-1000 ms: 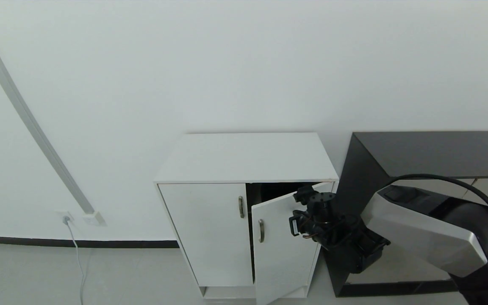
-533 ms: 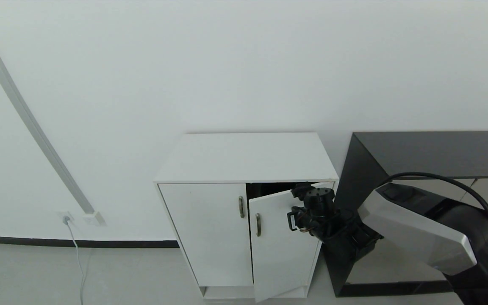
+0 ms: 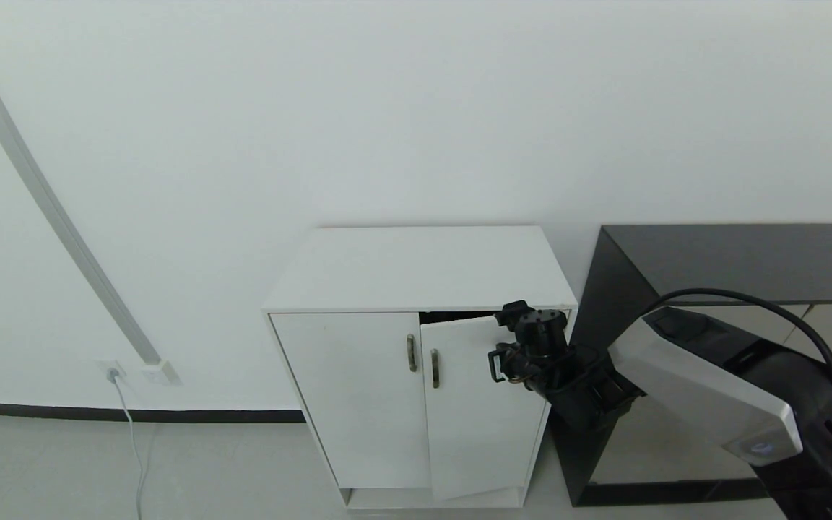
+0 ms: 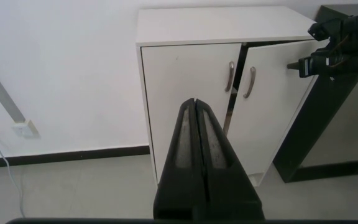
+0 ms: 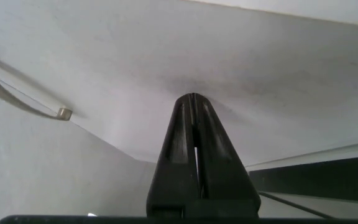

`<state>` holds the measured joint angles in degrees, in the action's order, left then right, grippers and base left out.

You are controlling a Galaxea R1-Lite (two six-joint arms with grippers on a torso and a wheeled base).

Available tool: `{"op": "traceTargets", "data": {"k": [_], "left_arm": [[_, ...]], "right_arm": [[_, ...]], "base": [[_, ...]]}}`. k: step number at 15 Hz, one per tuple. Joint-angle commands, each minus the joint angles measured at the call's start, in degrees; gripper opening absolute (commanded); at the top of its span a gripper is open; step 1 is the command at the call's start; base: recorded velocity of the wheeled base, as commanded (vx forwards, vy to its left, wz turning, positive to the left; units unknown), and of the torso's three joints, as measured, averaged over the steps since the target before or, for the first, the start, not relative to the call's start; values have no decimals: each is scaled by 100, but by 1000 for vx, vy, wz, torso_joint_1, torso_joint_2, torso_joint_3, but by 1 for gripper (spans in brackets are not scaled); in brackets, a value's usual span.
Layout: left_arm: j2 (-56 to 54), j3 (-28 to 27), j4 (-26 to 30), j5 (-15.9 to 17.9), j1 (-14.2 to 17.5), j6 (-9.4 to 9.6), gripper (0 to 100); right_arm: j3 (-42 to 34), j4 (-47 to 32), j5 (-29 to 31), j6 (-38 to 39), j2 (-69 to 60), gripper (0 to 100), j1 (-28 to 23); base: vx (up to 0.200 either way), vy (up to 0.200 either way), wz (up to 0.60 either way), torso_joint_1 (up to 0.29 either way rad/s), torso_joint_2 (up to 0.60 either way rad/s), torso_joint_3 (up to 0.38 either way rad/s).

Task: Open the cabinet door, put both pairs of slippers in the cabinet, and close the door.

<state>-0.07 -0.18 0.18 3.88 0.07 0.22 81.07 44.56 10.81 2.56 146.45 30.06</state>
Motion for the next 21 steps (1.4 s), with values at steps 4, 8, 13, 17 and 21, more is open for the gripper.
{"op": "traceTargets", "data": {"k": [4,8,13,17,21], "left_arm": [[7,1,-1,-1,1,-4,0],[7,1,-1,-1,1,-4,0],[7,1,-1,-1,1,4,0],[7,1,-1,-1,1,4,0],[7,1,-1,-1,1,4,0]], "right_arm": [[252,-175,0,-1,7,0,-27],[375,-298,0,-1,24,0,-44],[498,-342,17,-1,95,0,-71],[507,-342,17,-1,130,0,-106],[586,-351,17,-1,183,0,-115]], "base": [[0,0,0,0,0,0],[0,0,0,0,0,0],[0,0,0,0,0,0],[0,0,0,0,0,0],[0,0,0,0,0,0]]}}
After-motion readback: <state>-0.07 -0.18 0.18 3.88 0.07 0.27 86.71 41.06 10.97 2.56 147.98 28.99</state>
